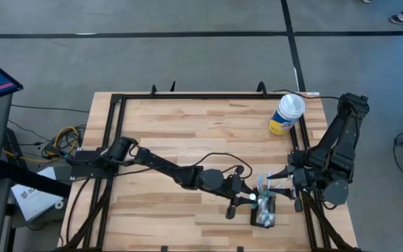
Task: Pick & Place toothbrushing station
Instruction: Put the blue mouthwash into the black wire organizer
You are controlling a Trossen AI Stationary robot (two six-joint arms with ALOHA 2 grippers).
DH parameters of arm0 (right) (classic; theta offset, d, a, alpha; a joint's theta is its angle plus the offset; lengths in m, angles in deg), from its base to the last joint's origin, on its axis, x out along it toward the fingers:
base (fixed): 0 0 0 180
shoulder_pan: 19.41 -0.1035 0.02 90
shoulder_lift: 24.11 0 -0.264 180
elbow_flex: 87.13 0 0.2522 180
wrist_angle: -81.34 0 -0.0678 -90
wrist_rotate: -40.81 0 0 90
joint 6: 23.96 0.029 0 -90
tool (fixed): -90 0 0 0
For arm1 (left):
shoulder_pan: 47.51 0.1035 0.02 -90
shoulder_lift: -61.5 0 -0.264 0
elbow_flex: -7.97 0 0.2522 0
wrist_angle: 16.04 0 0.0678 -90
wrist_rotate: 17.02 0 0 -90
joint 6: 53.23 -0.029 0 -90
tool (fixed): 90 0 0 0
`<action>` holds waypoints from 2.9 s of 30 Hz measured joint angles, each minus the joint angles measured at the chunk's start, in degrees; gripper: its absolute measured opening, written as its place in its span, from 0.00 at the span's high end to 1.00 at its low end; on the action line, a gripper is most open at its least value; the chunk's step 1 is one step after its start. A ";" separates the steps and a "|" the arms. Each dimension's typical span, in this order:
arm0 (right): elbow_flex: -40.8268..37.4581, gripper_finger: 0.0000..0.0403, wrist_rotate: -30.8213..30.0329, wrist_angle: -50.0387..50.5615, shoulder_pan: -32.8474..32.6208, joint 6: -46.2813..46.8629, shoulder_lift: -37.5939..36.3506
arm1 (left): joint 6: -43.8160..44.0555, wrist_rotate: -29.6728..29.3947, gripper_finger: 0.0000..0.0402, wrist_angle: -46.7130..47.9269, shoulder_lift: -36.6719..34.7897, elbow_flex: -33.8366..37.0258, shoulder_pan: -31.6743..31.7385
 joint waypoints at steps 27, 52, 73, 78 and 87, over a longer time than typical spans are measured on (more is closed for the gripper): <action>0.00 0.58 0.46 0.21 -0.09 0.02 0.00 | -2.67 -1.56 0.78 0.79 10.65 -13.76 -0.02; 0.02 0.58 0.31 -0.02 -0.04 0.00 -0.02 | -2.43 -2.69 0.78 -4.04 16.70 -17.61 0.07; 0.02 0.58 0.42 0.17 -0.04 0.02 0.00 | -2.43 -2.45 0.78 0.26 16.73 -17.70 -0.09; 0.02 0.58 0.44 0.20 -0.04 0.02 0.00 | -2.51 -2.45 0.78 0.16 16.73 -17.67 -0.10; 0.02 0.58 0.50 0.20 -0.04 0.07 0.00 | -5.92 2.37 0.78 0.26 16.73 -17.65 -0.04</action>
